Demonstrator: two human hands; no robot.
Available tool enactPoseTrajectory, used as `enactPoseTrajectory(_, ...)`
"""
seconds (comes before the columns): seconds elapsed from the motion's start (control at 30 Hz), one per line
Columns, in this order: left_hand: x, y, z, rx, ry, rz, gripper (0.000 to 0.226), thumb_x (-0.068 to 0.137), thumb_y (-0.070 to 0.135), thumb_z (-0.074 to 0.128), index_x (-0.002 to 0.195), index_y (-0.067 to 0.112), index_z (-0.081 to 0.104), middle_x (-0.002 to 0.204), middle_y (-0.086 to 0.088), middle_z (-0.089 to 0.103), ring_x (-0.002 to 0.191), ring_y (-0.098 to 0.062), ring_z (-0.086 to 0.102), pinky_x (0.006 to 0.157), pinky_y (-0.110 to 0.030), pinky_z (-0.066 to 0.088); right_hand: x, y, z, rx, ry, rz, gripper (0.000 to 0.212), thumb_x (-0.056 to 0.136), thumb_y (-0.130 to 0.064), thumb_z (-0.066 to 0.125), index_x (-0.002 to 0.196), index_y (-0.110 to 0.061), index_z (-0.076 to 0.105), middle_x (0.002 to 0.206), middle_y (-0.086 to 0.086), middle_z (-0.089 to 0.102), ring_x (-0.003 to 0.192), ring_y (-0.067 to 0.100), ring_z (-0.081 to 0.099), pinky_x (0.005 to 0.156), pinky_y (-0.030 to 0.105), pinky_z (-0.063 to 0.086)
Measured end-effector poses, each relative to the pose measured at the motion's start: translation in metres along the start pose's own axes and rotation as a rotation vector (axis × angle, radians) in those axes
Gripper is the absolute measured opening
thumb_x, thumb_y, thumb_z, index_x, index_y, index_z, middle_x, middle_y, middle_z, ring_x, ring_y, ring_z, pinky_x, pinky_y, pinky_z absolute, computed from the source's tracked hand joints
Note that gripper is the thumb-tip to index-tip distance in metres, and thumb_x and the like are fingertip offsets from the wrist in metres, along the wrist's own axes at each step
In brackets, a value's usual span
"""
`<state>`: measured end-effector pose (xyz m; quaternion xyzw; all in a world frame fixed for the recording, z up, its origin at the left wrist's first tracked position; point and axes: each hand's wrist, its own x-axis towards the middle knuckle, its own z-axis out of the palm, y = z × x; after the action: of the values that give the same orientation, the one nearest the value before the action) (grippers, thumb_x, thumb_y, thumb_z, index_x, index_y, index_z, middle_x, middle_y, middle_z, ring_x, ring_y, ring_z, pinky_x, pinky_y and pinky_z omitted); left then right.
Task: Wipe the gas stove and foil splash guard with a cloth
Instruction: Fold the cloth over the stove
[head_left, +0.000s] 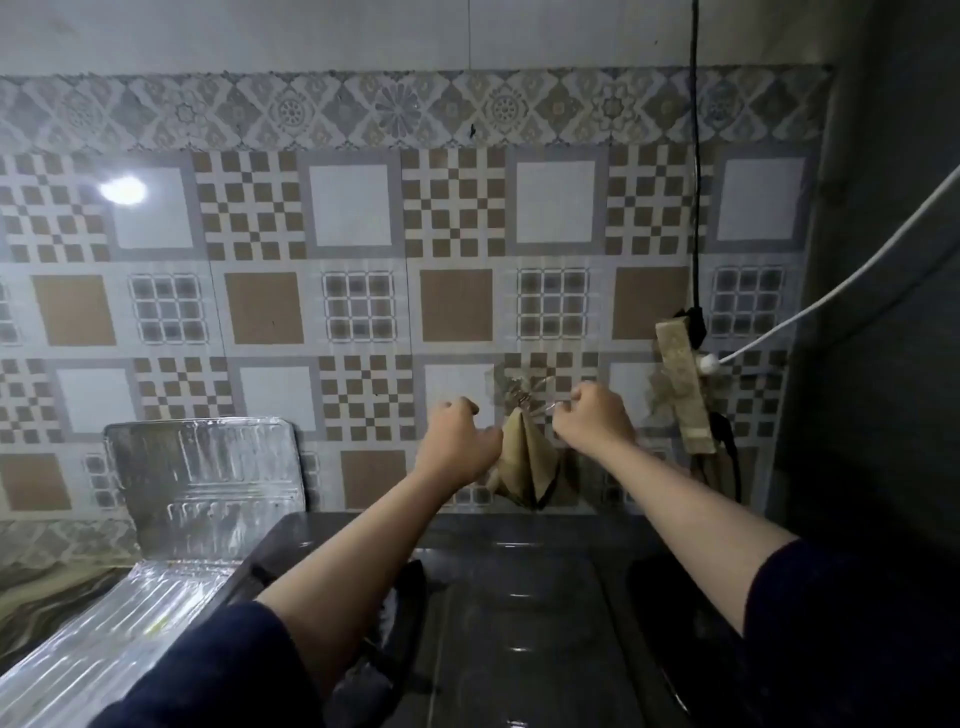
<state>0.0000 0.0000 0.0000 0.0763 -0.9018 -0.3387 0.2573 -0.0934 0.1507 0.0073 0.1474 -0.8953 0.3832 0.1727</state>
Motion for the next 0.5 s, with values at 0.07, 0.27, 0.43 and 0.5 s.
enactPoseTrajectory(0.07,0.011,-0.007,0.016,-0.105,-0.019,-0.102,0.051,0.09,0.024,0.056,0.135,0.004,0.043,0.119,-0.007,0.055,0.088,-0.014,0.058,0.075,-0.028,0.049,0.01,0.01,0.011,0.03,-0.039,0.069,0.018,0.09,-0.031,0.053,0.092,-0.013,0.058,0.084,0.002,0.059,0.083,0.02,0.059,0.062,0.026,0.043)
enactPoseTrajectory(0.27,0.045,-0.046,0.074,-0.336,-0.053,-0.384,0.034,0.088,0.026,0.06,0.109,-0.001,0.059,0.094,-0.014,0.066,0.073,-0.016,0.058,0.066,-0.033,0.053,0.039,0.037,0.058,0.078,-0.157,0.12,0.021,0.085,-0.038,0.057,0.085,-0.017,0.059,0.075,-0.001,0.059,0.071,0.016,0.059,0.058,0.027,0.042)
enactPoseTrajectory(0.43,0.07,-0.074,0.115,-0.429,-0.05,-0.547,0.055,0.086,0.026,0.063,0.133,0.001,0.047,0.114,-0.013,0.062,0.1,-0.023,0.062,0.077,-0.031,0.054,0.058,0.05,0.1,0.023,-0.172,0.198,0.031,0.079,-0.041,0.06,0.101,-0.018,0.06,0.099,0.004,0.065,0.092,0.025,0.063,0.08,0.038,0.054)
enactPoseTrajectory(0.5,0.077,-0.076,0.121,-0.504,-0.027,-0.622,0.065,0.09,0.022,0.061,0.143,0.002,0.03,0.126,-0.017,0.053,0.111,-0.029,0.057,0.08,-0.032,0.051,0.06,0.051,0.109,0.086,-0.146,0.278,0.038,0.082,-0.035,0.062,0.114,-0.015,0.056,0.112,0.006,0.063,0.105,0.028,0.061,0.086,0.037,0.053)
